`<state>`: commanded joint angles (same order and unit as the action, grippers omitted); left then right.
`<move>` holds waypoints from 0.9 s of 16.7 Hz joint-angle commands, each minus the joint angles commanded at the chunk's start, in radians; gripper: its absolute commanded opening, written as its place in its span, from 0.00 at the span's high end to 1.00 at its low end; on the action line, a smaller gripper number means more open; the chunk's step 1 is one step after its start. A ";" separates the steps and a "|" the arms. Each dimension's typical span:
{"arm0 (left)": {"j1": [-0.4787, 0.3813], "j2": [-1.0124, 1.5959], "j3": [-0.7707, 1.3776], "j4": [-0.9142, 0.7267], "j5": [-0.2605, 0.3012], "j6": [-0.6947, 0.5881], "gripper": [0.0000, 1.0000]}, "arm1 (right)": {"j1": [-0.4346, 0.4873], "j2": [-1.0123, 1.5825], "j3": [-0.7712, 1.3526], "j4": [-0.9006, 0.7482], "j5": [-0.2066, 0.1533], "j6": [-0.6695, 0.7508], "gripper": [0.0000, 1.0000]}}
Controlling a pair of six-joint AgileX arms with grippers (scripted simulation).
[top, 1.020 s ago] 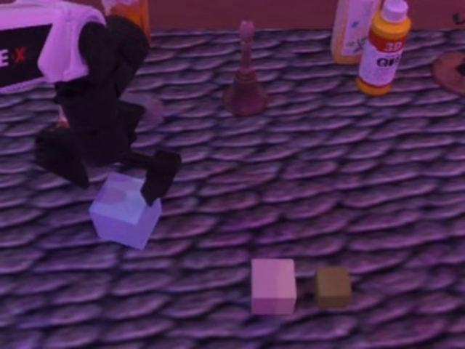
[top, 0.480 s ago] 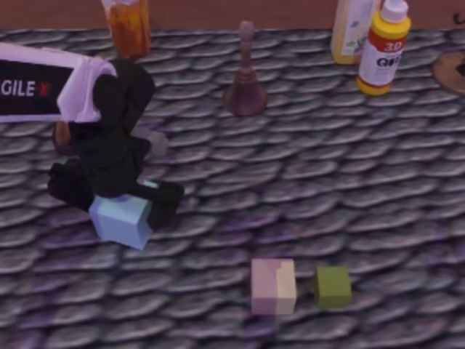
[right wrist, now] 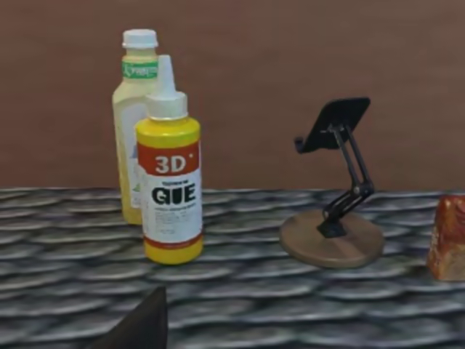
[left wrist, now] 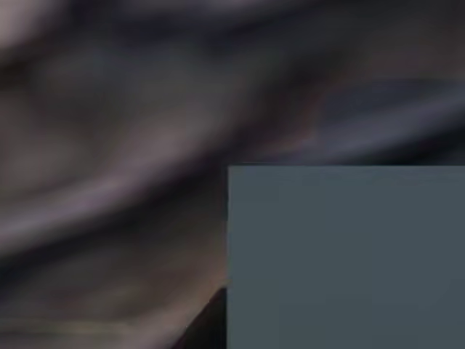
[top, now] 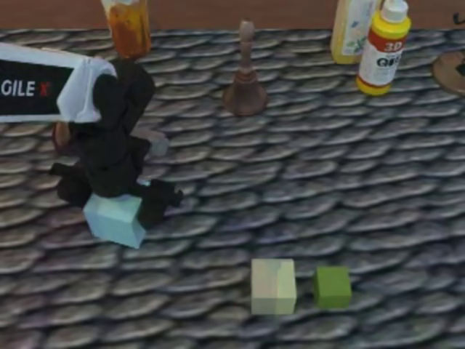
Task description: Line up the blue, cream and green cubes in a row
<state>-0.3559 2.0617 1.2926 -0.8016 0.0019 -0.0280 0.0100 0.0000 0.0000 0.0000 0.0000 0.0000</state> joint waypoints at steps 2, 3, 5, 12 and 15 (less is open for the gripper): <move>0.000 0.000 0.000 0.000 0.000 0.000 0.68 | 0.000 0.000 0.000 0.000 0.000 0.000 0.00; 0.000 0.000 0.000 0.000 0.000 0.000 0.75 | 0.000 0.000 0.000 0.000 0.000 0.000 0.00; 0.000 0.000 0.000 0.000 0.000 0.000 0.90 | 0.000 0.000 0.000 0.000 0.000 0.000 0.00; 0.000 0.000 0.000 0.000 0.000 0.000 1.00 | 0.000 0.000 0.000 0.000 0.000 0.000 0.00; 0.000 -0.008 0.002 -0.003 0.000 0.001 1.00 | 0.000 0.000 0.000 0.000 0.000 0.000 0.00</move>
<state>-0.3557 2.0537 1.2942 -0.8044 0.0017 -0.0268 0.0100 0.0000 0.0000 0.0000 0.0000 0.0000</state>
